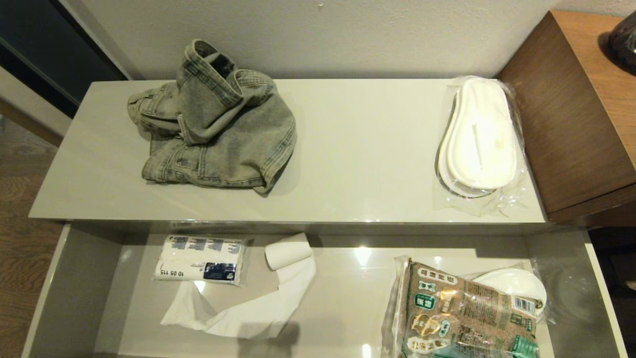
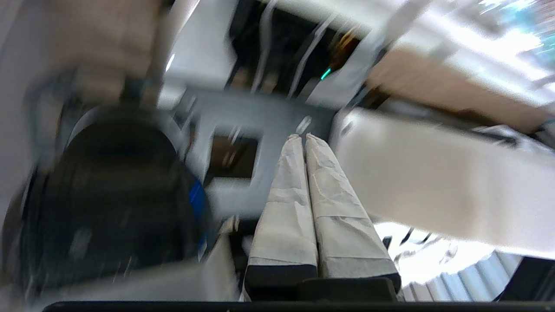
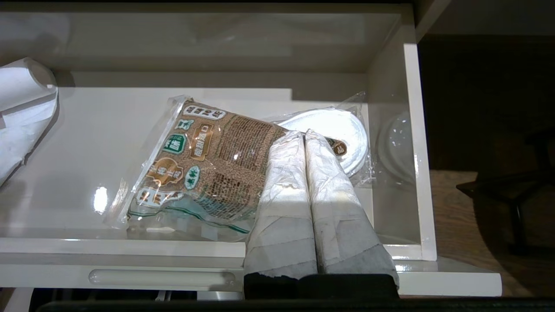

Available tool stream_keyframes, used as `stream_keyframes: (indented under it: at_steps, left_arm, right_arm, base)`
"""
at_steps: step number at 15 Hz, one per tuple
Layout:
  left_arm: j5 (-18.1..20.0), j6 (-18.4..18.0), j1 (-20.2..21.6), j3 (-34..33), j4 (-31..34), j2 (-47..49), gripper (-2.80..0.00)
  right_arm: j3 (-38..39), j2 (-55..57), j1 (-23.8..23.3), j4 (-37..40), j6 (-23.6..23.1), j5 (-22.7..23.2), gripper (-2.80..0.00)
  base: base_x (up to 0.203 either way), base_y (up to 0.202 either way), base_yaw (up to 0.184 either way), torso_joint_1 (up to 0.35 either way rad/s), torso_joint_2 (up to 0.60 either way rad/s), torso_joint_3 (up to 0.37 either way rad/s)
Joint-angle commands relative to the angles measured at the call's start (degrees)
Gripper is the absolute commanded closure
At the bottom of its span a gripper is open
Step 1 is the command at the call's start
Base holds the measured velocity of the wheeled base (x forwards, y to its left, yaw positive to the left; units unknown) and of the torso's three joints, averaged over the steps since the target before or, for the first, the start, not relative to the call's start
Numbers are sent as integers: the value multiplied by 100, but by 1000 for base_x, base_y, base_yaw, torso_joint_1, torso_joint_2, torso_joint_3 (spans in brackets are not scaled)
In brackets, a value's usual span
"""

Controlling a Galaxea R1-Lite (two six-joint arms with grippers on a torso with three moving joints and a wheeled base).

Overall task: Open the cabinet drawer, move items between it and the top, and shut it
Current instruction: Close the drawer

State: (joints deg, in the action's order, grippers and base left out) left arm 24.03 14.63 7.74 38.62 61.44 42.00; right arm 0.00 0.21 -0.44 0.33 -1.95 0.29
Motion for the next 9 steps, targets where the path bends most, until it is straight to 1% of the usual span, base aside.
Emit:
stream_keyframes:
  at_steps: [1,2,4,6,7,9]
  left_arm:
    - [94,20,-9,-61,-212,-46,0]
    - [181,3,-9,-214,-454,-56,0]
    - [211,-19,-15,-405,-659,408,0]
    - [123,-25,-12,-618,-911,1046,0]
    - [74,-32,-11,-886,-1258,1231,0]
    - [32,-39,-19,-1041,-1564,1292,0]
  right_arm:
    - [9,-3,0,2,-7,13,0]
    - [9,-3,0,2,2,6,0]
    - [9,-3,0,2,2,6,0]
    - [9,-3,-9,-7,10,-3,0]
    - [9,-3,0,-7,10,-3,0]
    - [9,-3,0,-7,10,-3,0]
  base:
    - [0,0,0,0,0,0]
    - [0,0,0,0,0,0]
    - [0,0,0,0,0,0]
    - [0,0,0,0,0,0]
    - [0,0,0,0,0,0]
    - [0,0,0,0,0,0]
